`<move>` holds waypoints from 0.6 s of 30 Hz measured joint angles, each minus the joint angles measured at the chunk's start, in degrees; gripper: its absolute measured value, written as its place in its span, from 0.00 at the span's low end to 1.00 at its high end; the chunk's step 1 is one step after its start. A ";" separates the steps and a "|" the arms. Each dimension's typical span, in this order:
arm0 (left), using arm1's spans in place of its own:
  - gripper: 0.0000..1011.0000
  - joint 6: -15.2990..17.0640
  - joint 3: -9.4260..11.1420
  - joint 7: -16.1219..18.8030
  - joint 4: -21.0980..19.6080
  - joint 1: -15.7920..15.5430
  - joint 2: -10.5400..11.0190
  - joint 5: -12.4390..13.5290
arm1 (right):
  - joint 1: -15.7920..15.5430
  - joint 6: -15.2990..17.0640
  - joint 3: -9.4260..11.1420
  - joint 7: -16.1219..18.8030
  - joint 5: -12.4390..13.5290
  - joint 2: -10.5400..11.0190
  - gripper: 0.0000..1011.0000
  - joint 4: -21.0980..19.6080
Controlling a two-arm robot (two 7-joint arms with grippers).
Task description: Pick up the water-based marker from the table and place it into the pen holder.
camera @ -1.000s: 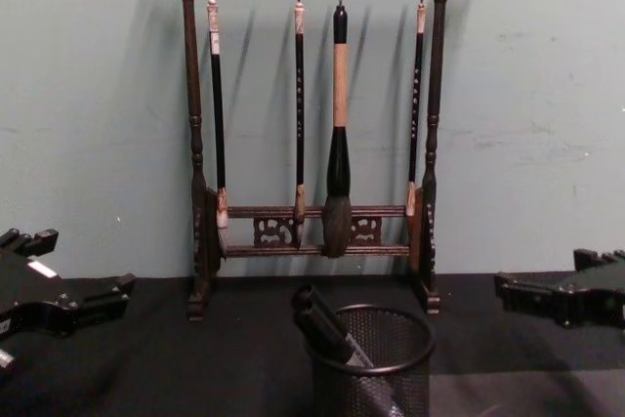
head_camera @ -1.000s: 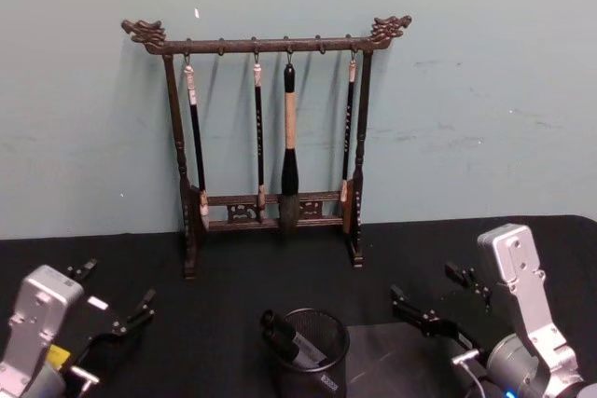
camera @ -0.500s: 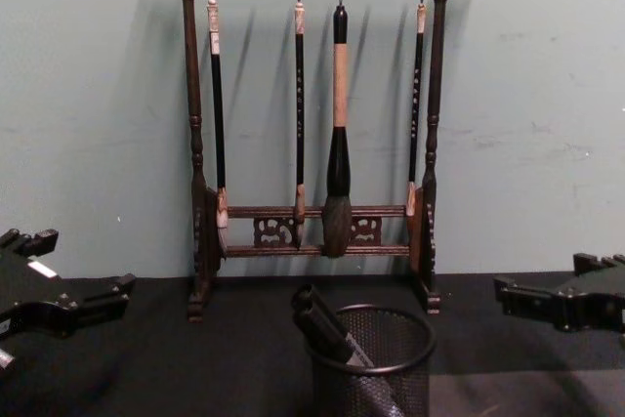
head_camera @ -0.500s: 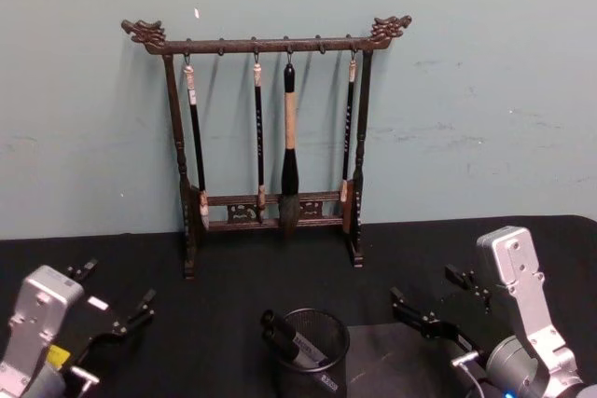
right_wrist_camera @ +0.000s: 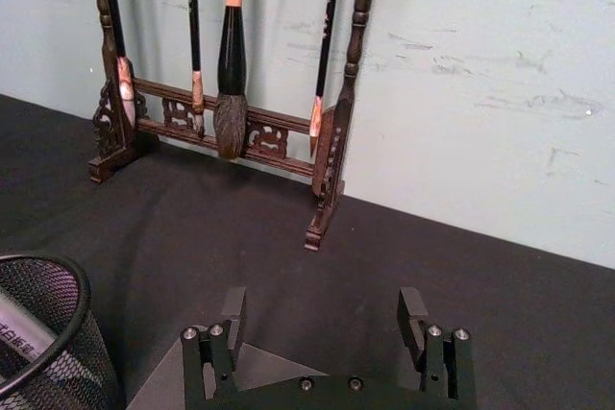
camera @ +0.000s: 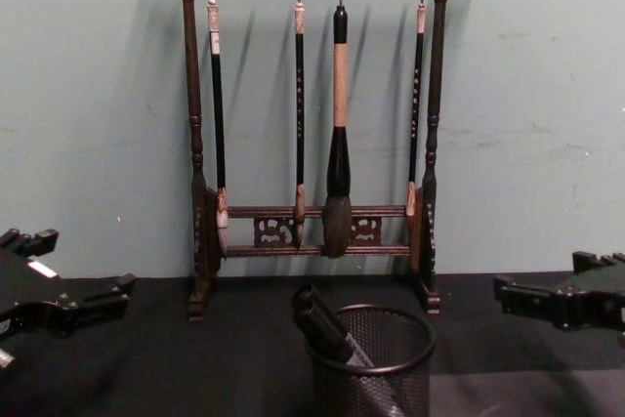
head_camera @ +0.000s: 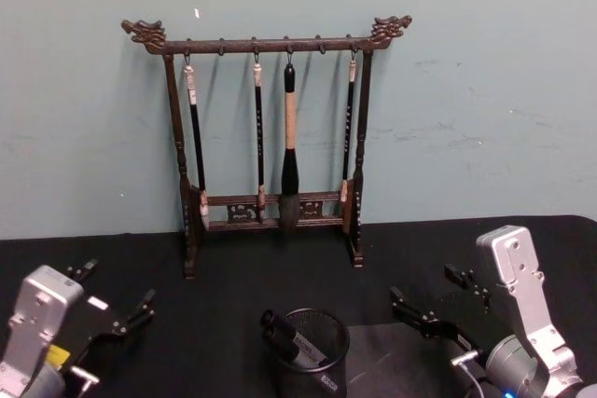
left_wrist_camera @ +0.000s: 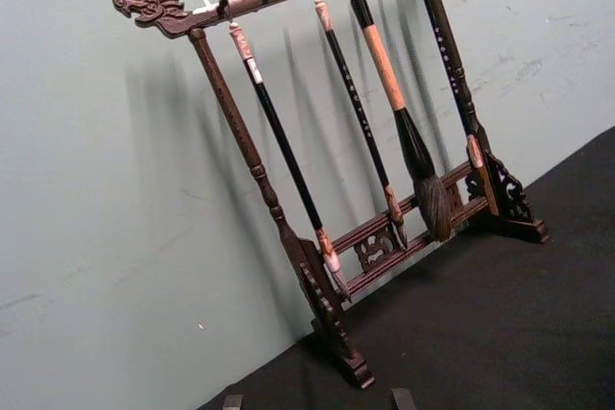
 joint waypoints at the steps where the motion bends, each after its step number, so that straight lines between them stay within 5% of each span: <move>1: 0.99 0.00 0.00 0.00 0.00 0.00 0.00 0.00 | 0.00 0.00 0.00 0.00 0.00 0.00 0.99 0.00; 18: 0.99 0.00 0.00 0.00 0.00 0.00 0.00 0.00 | 0.00 0.00 0.00 0.00 0.06 0.00 0.99 0.00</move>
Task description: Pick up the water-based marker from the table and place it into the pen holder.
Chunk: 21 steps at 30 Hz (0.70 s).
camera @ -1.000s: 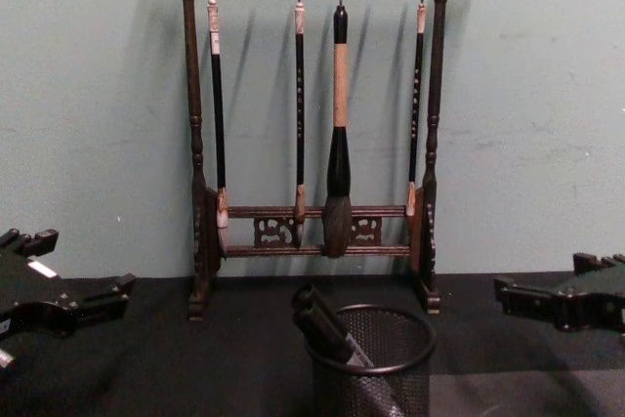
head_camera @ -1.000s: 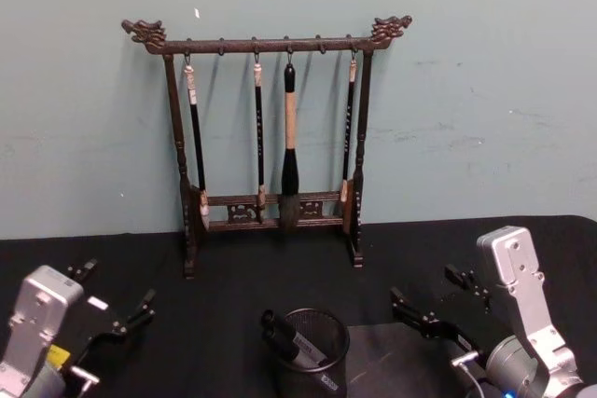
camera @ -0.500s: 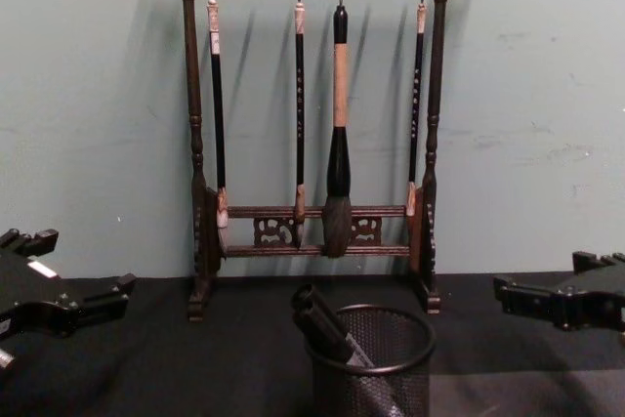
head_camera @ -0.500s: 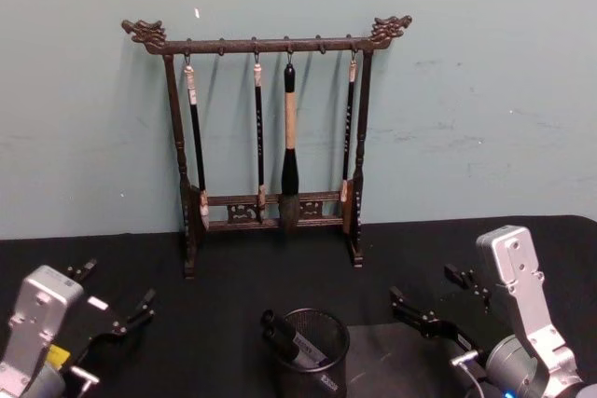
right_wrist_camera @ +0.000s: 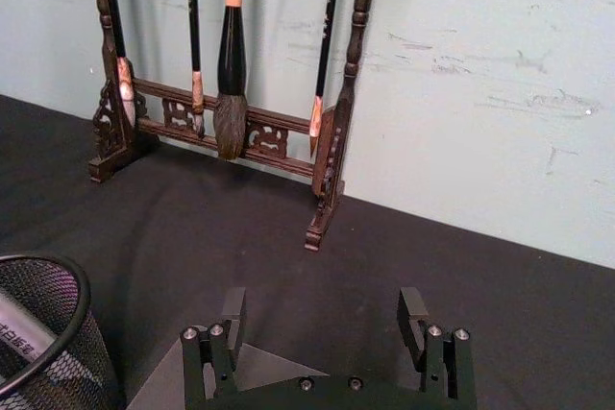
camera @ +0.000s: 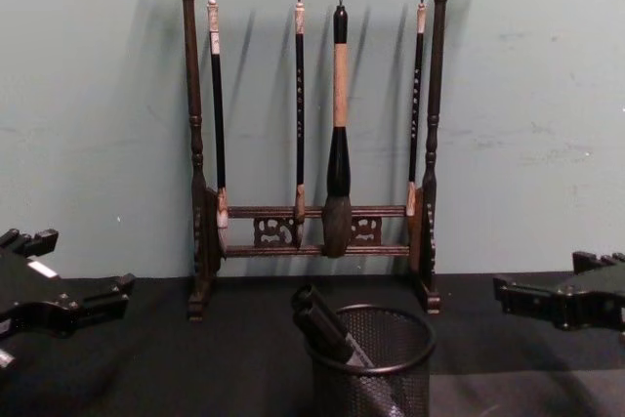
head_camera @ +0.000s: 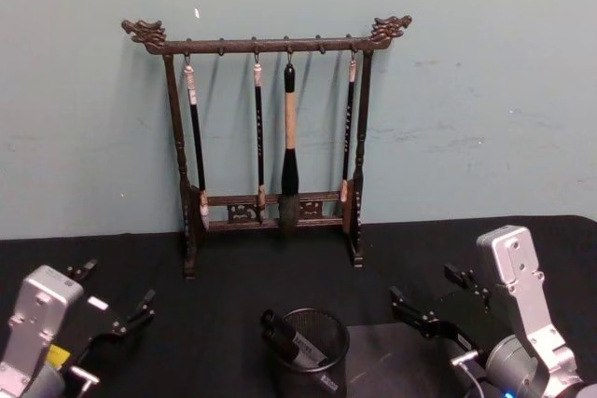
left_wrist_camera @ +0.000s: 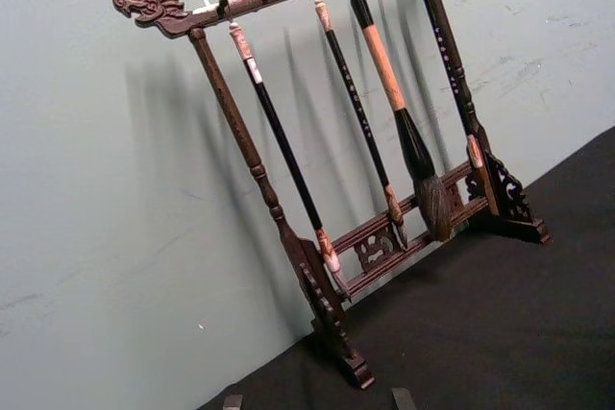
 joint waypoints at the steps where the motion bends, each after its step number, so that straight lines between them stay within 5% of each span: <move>1: 0.99 0.00 0.00 0.00 0.00 0.00 0.00 0.00 | 0.00 0.00 0.00 0.00 0.00 0.00 0.99 0.00; 21: 0.99 0.00 0.00 0.00 0.00 0.00 0.00 0.00 | 0.00 0.01 0.00 0.00 0.00 0.00 0.99 0.01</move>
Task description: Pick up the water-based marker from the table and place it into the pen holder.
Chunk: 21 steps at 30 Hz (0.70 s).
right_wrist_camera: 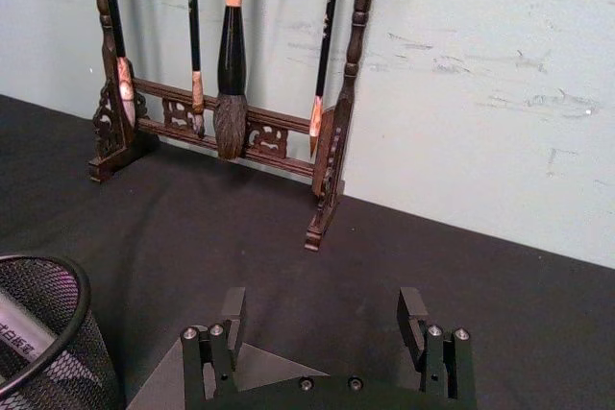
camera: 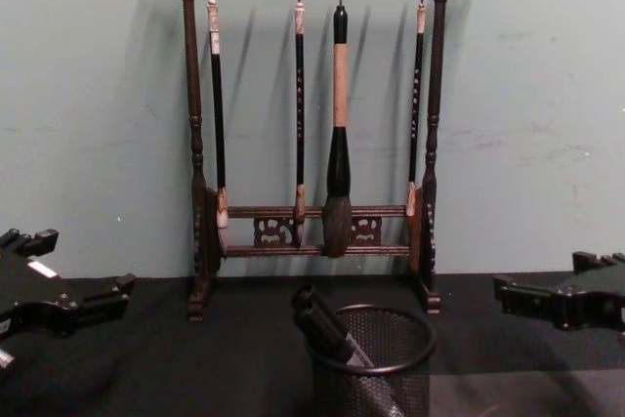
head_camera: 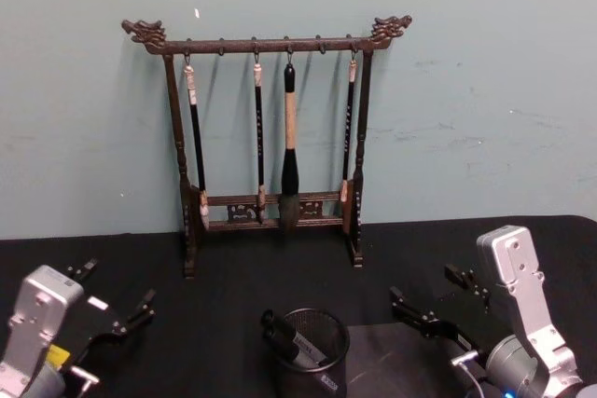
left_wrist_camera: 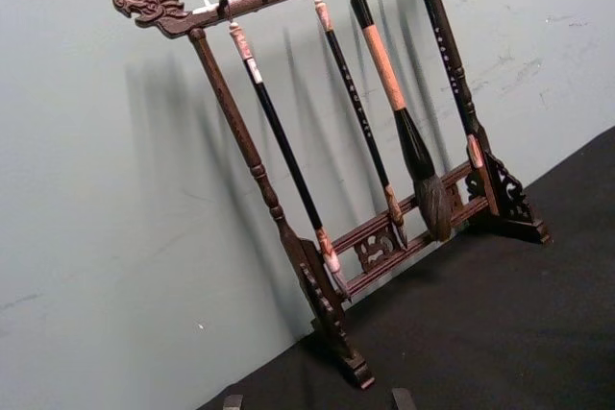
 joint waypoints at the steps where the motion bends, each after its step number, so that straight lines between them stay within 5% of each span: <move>1: 0.99 0.00 0.00 0.00 0.00 0.00 0.00 0.00 | 0.00 0.00 0.00 0.00 0.00 0.00 0.99 0.00; 21: 0.99 0.00 0.00 0.00 0.00 0.00 0.00 0.00 | 0.00 0.00 0.00 0.00 0.00 0.00 0.99 0.00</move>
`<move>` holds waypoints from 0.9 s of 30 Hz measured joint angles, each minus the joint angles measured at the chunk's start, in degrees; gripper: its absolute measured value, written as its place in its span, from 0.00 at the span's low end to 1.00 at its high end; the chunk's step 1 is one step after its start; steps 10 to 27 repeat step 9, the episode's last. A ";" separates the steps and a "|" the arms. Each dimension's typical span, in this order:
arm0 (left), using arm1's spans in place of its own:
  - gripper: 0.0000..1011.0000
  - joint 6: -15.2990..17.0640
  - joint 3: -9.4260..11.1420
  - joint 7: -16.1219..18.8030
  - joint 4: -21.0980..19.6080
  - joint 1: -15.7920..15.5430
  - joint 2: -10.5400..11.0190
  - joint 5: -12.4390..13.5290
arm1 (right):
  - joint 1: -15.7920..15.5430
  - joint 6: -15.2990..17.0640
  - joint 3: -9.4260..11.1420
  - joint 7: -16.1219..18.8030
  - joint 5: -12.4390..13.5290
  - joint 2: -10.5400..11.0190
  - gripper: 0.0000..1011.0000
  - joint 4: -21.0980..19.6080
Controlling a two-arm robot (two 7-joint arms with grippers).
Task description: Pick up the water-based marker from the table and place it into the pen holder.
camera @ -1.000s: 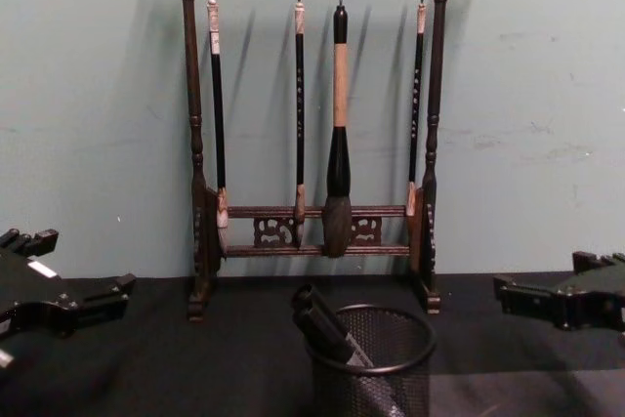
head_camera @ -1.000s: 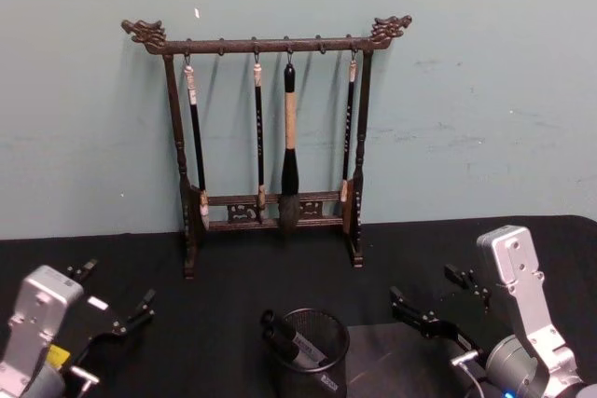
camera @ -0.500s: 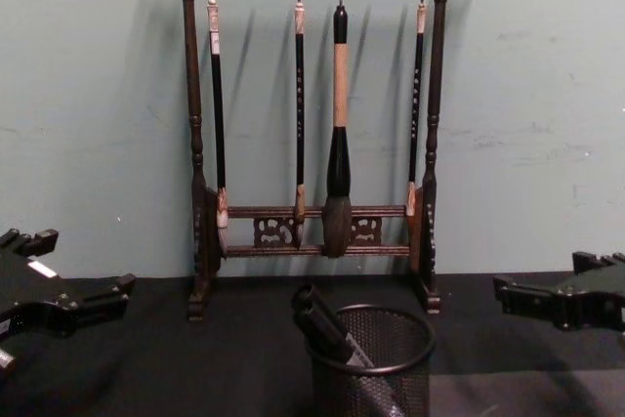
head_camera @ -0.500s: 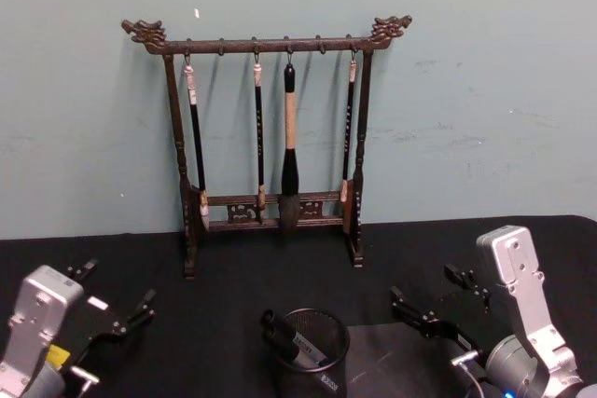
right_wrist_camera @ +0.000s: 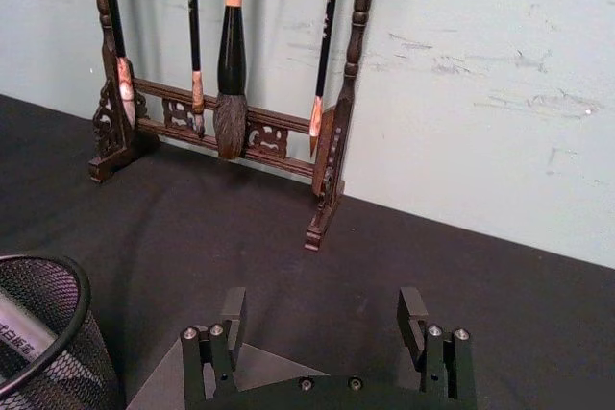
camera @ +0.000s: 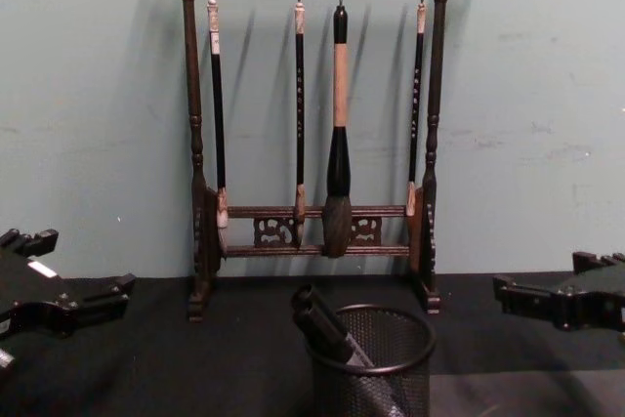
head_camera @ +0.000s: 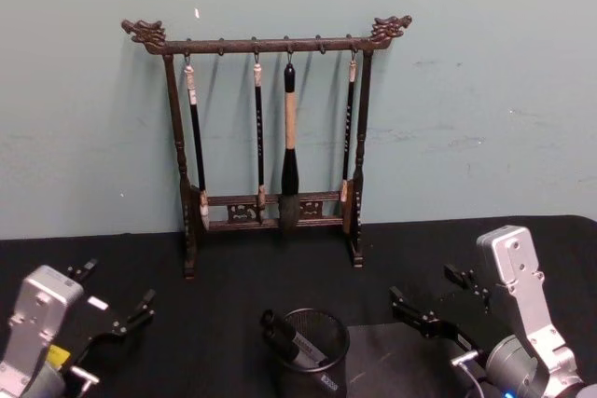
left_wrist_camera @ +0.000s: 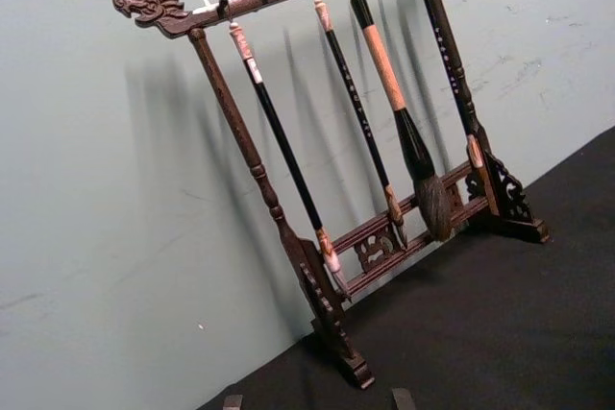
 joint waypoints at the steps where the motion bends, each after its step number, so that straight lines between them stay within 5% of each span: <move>1: 0.99 0.00 0.00 0.00 0.00 0.00 0.00 0.00 | 0.00 0.00 0.00 0.00 0.00 0.00 0.99 0.00; 27: 0.99 0.00 0.00 0.00 0.00 0.00 0.00 0.00 | 0.00 0.00 0.00 0.00 0.00 0.00 0.99 0.00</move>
